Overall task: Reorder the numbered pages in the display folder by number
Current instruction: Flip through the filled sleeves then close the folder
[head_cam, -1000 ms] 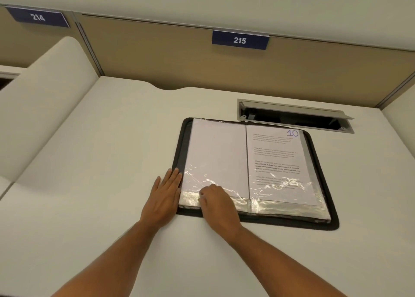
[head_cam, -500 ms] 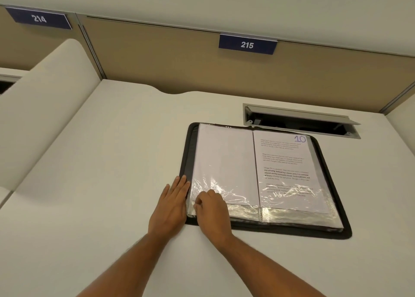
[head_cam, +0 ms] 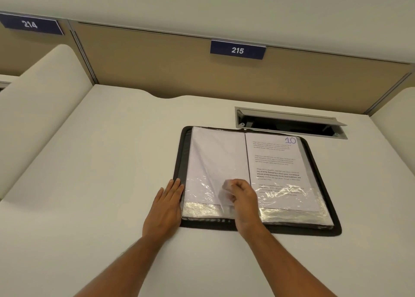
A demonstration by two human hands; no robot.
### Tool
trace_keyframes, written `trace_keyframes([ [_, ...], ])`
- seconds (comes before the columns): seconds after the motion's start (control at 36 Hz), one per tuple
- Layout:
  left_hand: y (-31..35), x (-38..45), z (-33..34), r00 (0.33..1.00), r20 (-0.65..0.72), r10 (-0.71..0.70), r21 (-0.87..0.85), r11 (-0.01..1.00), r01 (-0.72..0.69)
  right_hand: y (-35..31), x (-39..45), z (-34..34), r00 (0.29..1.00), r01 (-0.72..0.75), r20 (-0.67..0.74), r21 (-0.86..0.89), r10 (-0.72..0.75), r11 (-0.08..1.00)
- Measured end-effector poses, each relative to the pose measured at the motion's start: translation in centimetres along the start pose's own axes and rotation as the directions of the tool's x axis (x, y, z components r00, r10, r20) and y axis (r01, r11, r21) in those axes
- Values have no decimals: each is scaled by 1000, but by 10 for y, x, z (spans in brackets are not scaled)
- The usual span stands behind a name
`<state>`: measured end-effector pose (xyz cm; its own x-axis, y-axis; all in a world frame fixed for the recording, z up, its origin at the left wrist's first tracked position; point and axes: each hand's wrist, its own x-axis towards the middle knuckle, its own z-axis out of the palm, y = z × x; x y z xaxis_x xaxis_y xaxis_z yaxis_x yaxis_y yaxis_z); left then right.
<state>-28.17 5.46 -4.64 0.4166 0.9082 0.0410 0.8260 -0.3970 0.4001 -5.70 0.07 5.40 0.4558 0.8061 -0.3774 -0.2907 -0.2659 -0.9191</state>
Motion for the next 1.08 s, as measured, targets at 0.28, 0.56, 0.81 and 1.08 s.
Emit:
trace_keyframes([
  [0.28,3,0,-3,1000,6,-1,13,1000,1,-23,10,-97,960,43,-255,550,119,834],
  [0.56,6,0,-5,1000,6,-6,19,1000,6,-25,21,-158,748,198,-647,430,148,881],
  [0.81,5,-1,-4,1000,7,-13,19,1000,13,-25,29,-174,536,70,-835,-104,-125,992],
  [1.08,7,-1,-6,1000,8,-17,10,1000,17,-6,24,-117,581,48,-569,-690,-582,722],
])
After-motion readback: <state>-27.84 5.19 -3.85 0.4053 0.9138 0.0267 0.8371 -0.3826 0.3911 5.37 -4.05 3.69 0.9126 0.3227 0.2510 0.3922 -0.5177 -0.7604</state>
